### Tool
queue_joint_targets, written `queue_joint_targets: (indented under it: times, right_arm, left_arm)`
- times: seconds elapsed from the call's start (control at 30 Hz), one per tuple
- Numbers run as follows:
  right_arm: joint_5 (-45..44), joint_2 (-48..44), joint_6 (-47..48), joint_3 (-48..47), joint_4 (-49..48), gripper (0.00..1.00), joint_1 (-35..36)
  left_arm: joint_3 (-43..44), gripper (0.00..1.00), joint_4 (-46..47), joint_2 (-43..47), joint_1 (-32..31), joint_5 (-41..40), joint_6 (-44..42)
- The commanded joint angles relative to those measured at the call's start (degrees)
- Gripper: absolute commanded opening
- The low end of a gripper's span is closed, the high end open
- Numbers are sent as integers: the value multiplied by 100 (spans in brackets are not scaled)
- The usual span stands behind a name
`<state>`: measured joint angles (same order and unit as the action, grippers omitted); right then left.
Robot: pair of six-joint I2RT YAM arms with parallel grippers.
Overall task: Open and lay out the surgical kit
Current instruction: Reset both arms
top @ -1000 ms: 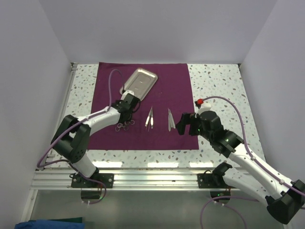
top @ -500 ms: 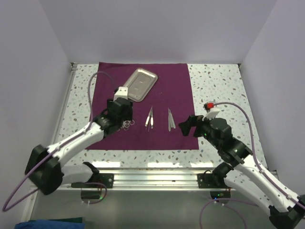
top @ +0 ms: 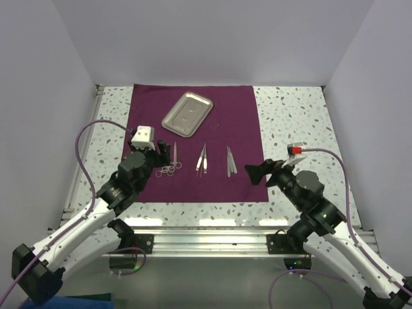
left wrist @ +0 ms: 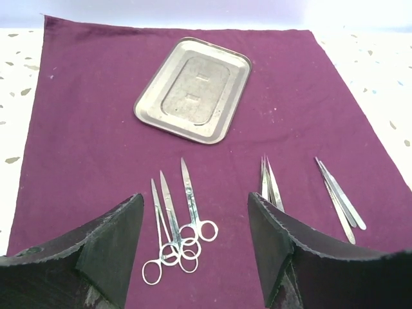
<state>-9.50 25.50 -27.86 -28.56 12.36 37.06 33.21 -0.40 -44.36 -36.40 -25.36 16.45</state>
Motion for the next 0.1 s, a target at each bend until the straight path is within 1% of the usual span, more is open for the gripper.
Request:
queue_joint_targets:
  times: [0.0, 0.07]
  right_arm:
    - [18, -159, 184, 95, -436, 97, -6]
    - [-8, -194, 132, 61, -375, 98, -6]
  left_arm:
    - [-16, 69, 366, -20, -7, -153, -115]
    - [-43, 70, 436, -29, -7, -197, -133]
